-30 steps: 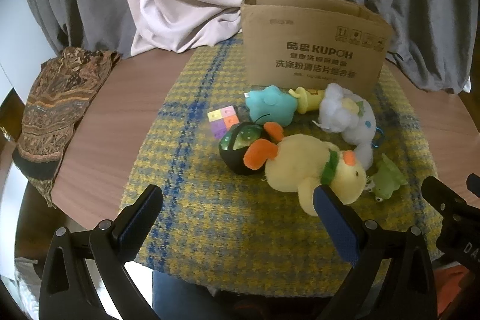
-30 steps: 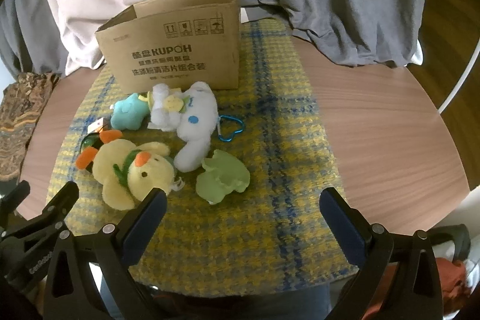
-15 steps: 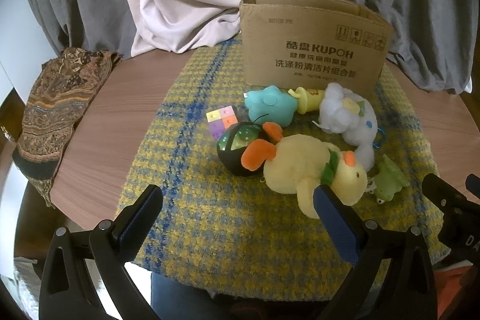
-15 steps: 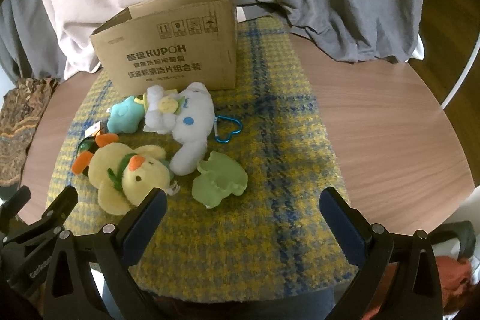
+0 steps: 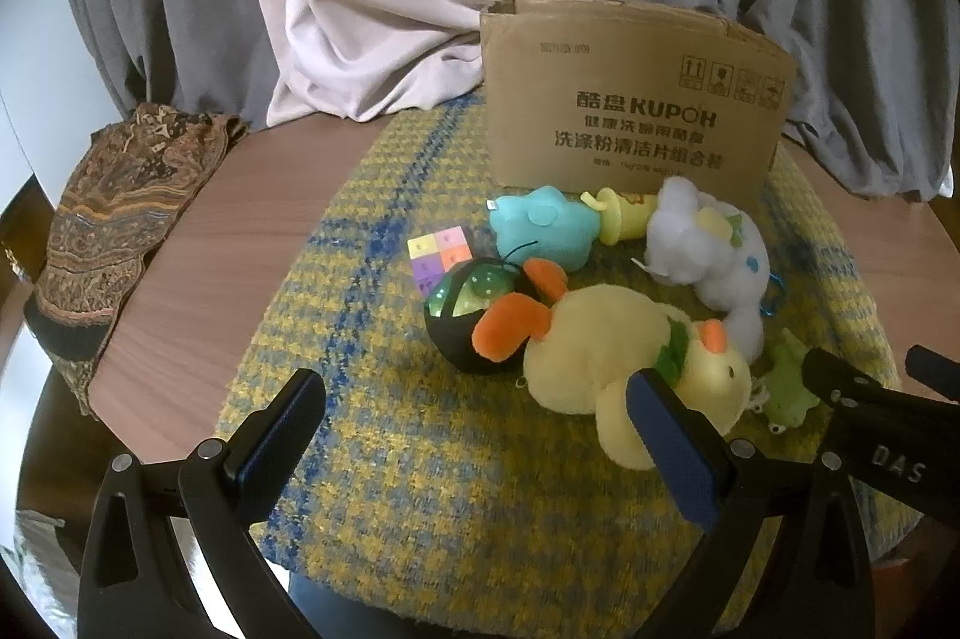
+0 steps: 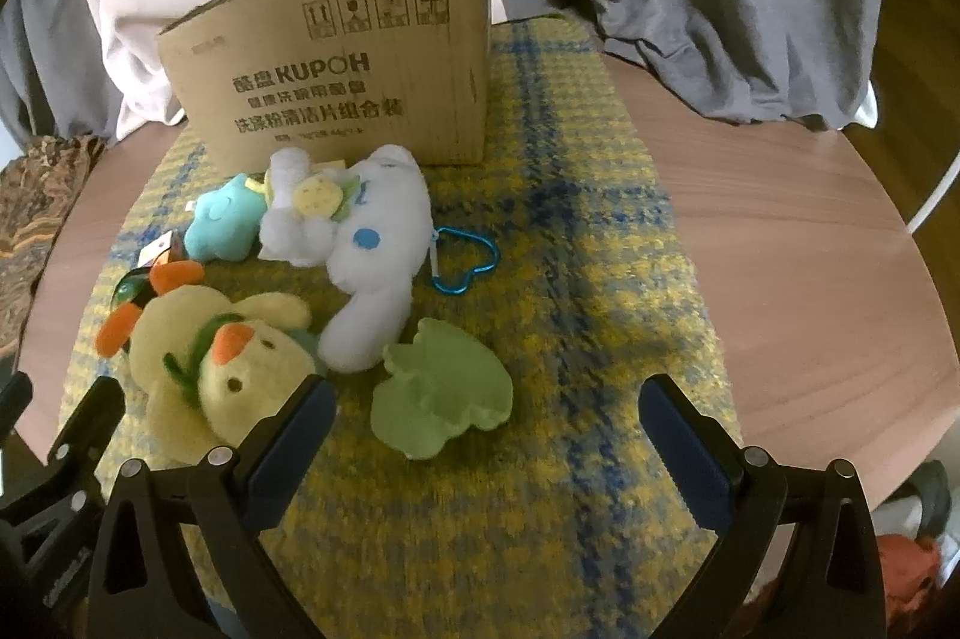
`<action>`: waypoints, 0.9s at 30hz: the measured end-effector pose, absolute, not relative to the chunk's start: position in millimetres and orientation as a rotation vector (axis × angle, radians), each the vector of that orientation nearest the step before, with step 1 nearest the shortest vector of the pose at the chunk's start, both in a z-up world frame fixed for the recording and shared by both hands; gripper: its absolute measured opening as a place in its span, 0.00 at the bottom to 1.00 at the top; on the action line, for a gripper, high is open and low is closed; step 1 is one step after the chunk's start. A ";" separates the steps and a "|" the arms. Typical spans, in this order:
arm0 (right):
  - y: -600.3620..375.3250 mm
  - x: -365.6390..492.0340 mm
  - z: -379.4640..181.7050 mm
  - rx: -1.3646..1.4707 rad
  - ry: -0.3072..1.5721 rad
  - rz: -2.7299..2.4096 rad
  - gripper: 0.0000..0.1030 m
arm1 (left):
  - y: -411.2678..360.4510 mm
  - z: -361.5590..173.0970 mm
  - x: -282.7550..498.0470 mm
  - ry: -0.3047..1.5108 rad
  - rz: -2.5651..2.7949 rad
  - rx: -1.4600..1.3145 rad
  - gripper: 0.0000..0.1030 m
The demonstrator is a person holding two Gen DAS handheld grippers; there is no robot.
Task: Organize objects
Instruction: 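Grasp the green frog plush with the right tool while the left tool approaches the yellow duck plush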
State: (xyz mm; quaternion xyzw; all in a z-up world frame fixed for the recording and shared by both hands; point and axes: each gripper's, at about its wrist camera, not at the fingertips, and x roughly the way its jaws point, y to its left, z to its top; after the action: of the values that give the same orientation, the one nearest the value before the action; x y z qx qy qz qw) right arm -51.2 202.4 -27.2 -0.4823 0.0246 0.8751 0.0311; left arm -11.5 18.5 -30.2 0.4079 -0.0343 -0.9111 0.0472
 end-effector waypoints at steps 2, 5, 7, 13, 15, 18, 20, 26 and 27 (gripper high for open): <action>203.2 -55.6 -32.1 -1.496 0.087 2.692 0.99 | 19.6 -31.7 -12.2 -0.110 -2.779 1.242 0.99; 202.8 -60.8 -41.0 -1.532 0.102 2.681 0.98 | 20.4 -34.1 -12.1 -0.118 -2.778 1.245 0.99; 201.8 -63.6 -47.2 -1.556 0.101 2.673 0.98 | 21.1 -36.3 -12.0 -0.124 -2.777 1.251 0.99; 198.7 -70.2 -61.2 -1.612 0.098 2.655 0.92 | 25.2 -43.4 -14.5 -0.129 -2.772 1.283 0.99; 198.5 -71.0 -64.3 -1.626 0.103 2.654 0.84 | 26.6 -44.6 -14.7 -0.129 -2.772 1.288 0.99; 199.1 -72.6 -70.2 -1.664 0.122 2.647 0.72 | 27.5 -44.5 -14.2 -0.131 -2.777 1.286 0.99; 199.6 -71.5 -70.6 -1.664 0.134 2.662 0.65 | 27.9 -44.9 -14.0 -0.128 -2.779 1.289 0.99; 203.1 -66.1 -67.0 -1.643 0.149 2.694 0.60 | 33.2 -46.3 -13.6 -0.120 -2.799 1.311 0.99; 205.4 -63.9 -65.6 -1.638 0.157 2.695 0.59 | 35.6 -46.4 -13.8 -0.120 -2.809 1.319 0.99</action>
State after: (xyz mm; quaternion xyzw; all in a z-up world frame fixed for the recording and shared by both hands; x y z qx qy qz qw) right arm -63.9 205.4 -65.6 -0.5187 0.0497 0.8535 -0.0078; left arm -13.8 35.6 -46.4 0.4246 -0.0385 -0.9044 0.0178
